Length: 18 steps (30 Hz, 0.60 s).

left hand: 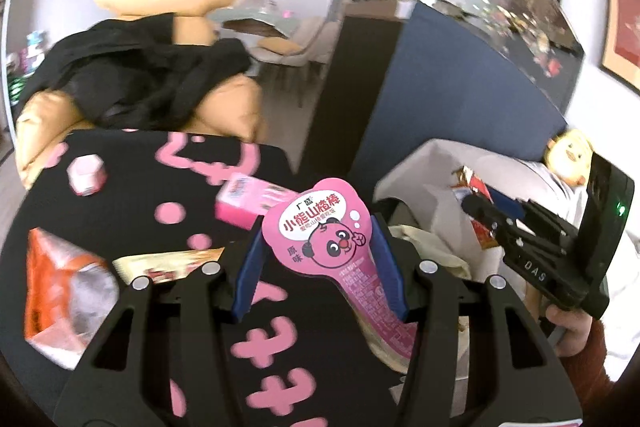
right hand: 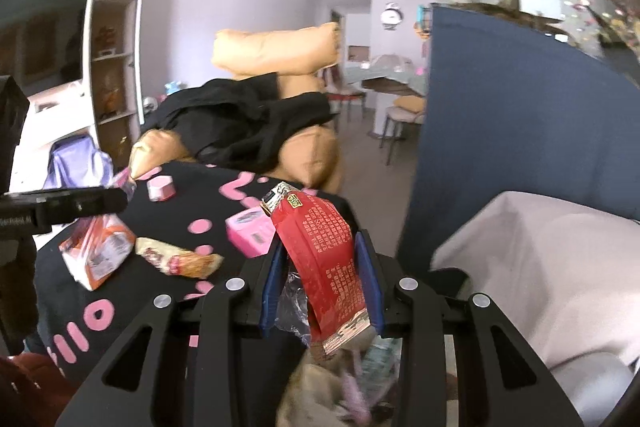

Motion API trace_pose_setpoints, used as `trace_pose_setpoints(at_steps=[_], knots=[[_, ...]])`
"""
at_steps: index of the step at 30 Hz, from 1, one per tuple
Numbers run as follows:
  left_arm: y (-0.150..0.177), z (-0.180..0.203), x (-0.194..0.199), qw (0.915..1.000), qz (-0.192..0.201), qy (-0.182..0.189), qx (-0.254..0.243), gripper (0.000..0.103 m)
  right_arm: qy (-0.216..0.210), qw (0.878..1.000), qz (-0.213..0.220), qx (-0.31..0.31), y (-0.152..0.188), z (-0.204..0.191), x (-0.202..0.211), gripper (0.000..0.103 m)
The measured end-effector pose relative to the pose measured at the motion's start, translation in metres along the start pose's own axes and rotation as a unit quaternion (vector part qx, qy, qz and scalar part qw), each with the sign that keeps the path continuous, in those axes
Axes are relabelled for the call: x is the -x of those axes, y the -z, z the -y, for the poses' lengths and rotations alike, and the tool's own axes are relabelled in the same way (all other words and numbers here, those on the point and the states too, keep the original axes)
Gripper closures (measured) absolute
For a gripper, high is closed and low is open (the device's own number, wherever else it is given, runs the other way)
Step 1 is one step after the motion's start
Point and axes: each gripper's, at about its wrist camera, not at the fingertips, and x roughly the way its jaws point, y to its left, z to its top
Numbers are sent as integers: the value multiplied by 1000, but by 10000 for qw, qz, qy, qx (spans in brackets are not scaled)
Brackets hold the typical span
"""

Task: Collect trash
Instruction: 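Drop the lollipop into the bin with left tool while right holds red wrapper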

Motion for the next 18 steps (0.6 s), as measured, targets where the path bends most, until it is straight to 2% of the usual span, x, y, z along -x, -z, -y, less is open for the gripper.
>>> trace_pose_setpoints(at_steps=[7, 11, 18], knots=[[4, 51, -61, 9973, -371, 620, -142, 55, 486, 9986, 61, -183, 11, 39, 19, 69], [17, 77, -92, 9946, -603, 791, -281, 55, 725, 9969, 81, -309, 19, 62, 29, 69], [34, 117, -125, 9905, -833, 859, -678, 55, 964, 9926, 91, -729, 33, 104, 40, 69]])
